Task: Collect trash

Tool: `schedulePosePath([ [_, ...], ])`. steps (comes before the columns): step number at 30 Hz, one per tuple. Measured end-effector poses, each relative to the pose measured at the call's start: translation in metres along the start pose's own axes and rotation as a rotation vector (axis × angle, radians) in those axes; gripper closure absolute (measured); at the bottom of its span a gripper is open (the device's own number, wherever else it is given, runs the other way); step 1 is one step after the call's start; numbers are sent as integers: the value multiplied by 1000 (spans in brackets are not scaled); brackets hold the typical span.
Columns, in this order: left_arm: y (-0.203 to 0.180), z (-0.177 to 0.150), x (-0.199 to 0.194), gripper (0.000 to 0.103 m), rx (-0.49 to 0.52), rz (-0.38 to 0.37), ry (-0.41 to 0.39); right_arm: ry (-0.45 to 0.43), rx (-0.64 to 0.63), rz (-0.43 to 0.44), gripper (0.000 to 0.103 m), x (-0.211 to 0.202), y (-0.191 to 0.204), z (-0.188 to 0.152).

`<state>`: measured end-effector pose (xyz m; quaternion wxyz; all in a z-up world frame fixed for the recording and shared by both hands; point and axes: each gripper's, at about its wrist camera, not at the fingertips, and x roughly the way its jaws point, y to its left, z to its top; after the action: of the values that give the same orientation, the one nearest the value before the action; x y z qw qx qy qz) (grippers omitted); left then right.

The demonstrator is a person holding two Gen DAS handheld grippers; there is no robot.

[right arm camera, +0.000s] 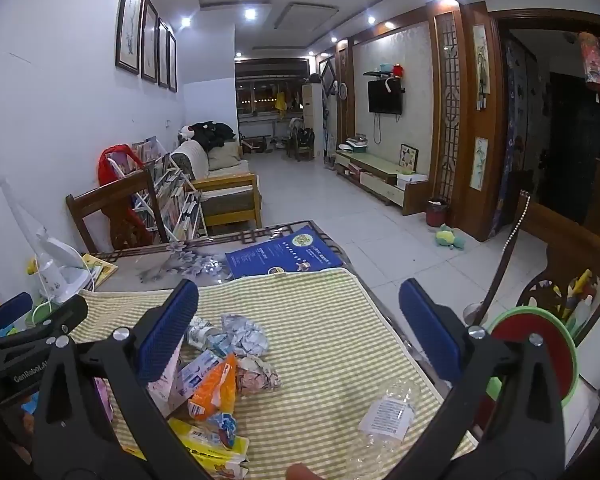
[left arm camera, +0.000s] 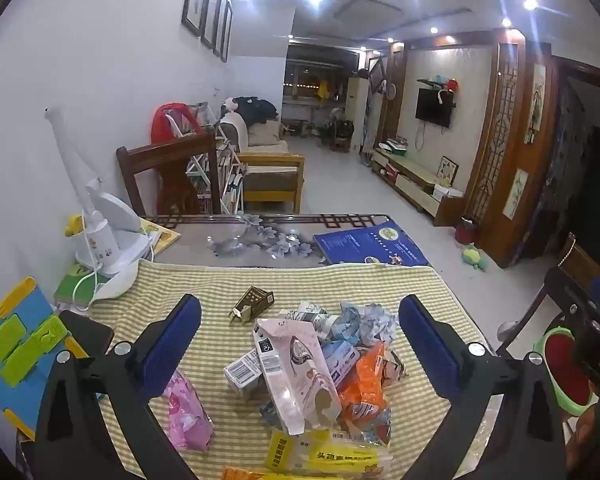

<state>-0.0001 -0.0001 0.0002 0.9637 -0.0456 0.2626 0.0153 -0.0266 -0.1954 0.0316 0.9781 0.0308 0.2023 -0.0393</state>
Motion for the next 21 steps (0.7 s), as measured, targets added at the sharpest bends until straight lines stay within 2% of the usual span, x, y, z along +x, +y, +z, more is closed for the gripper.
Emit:
schedulePosePath([
  [5,-1,-1,1,8,5,22,13,15,-10,8,4,0,1,-2],
  [9,-2,2,-2,8,19,58,-10,21,-16,9,4,2,0,-3],
  [21,-2,-2,4,8,18,15,18,14,-41,15,4,5,5,-5],
])
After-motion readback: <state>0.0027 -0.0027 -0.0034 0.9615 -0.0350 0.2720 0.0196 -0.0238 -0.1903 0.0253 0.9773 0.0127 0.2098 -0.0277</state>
